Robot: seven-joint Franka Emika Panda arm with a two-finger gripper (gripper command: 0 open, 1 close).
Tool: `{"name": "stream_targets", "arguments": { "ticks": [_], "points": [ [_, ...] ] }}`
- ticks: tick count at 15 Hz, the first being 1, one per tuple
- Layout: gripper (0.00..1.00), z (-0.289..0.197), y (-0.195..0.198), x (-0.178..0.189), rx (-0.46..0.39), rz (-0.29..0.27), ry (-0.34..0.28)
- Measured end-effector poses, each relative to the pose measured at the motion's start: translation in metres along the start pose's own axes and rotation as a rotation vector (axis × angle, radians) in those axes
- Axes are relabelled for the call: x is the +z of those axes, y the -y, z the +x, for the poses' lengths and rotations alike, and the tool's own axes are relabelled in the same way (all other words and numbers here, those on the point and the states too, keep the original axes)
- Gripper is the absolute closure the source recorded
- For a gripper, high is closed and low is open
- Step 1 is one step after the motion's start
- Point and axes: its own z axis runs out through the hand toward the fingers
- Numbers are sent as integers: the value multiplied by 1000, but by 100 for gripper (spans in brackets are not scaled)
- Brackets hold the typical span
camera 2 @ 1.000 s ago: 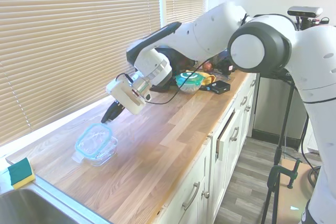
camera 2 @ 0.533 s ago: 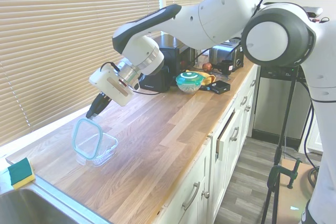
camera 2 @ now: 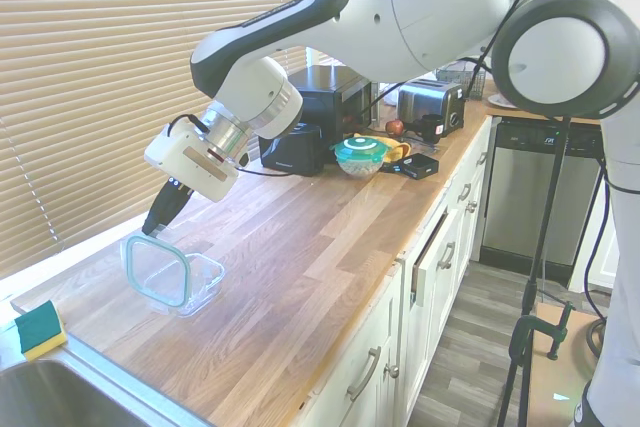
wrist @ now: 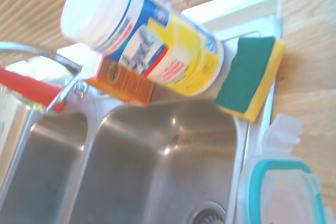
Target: Uncover the lid of the food container
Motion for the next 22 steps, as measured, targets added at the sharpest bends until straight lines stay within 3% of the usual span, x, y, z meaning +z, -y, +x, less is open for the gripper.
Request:
{"name": "stream_targets", "arguments": {
  "ticks": [5,10,16,22],
  "points": [
    [100,-36,-6,-16,-67,-43,-24],
    [100,-66,-18,-22,-154,-146,-103],
    [100,-101,-38,-31,-239,-243,-154],
    [100,-160,-64,45,-402,-389,-146]
  ]
}}
